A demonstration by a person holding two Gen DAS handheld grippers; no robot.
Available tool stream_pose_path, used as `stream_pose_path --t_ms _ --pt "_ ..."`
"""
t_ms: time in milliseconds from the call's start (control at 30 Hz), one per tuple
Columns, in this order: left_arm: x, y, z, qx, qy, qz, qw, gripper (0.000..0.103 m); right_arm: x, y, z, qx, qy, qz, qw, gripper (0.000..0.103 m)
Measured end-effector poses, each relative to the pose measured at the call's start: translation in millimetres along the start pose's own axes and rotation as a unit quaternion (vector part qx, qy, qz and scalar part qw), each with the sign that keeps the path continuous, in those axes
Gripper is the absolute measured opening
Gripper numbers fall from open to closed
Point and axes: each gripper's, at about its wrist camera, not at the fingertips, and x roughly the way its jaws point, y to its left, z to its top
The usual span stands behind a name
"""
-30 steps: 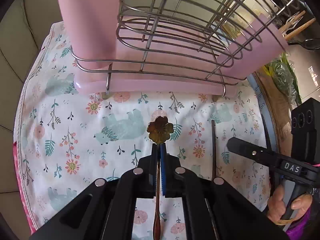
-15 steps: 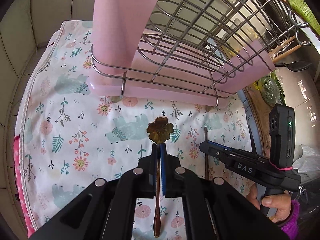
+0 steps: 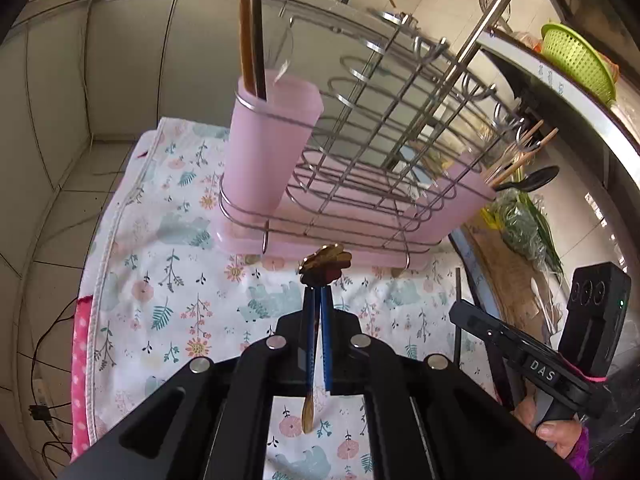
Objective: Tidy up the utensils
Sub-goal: 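Lift the gold spoon with the left gripper while the right raises the dark chopstick, then lower the gold spoon into the pink cup while the right inserts the chopstick into the other cup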
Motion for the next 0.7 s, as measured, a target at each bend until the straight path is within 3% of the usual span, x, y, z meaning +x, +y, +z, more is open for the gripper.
stream_pose_path --t_ms 367,700 --pt "-84.6 -34.8 27.8 0.013 -0.143 -0.011 0.9896 0.002 -101.4 22.2 33.3 -0.063 -0.15 0.029 0.986 0.005" --pt "-133.0 -44.4 70.1 0.008 -0.241 0.002 0.9706 0.002 -142.6 43.2 79.1 -0.108 -0.245 0.028 0.963 0.005"
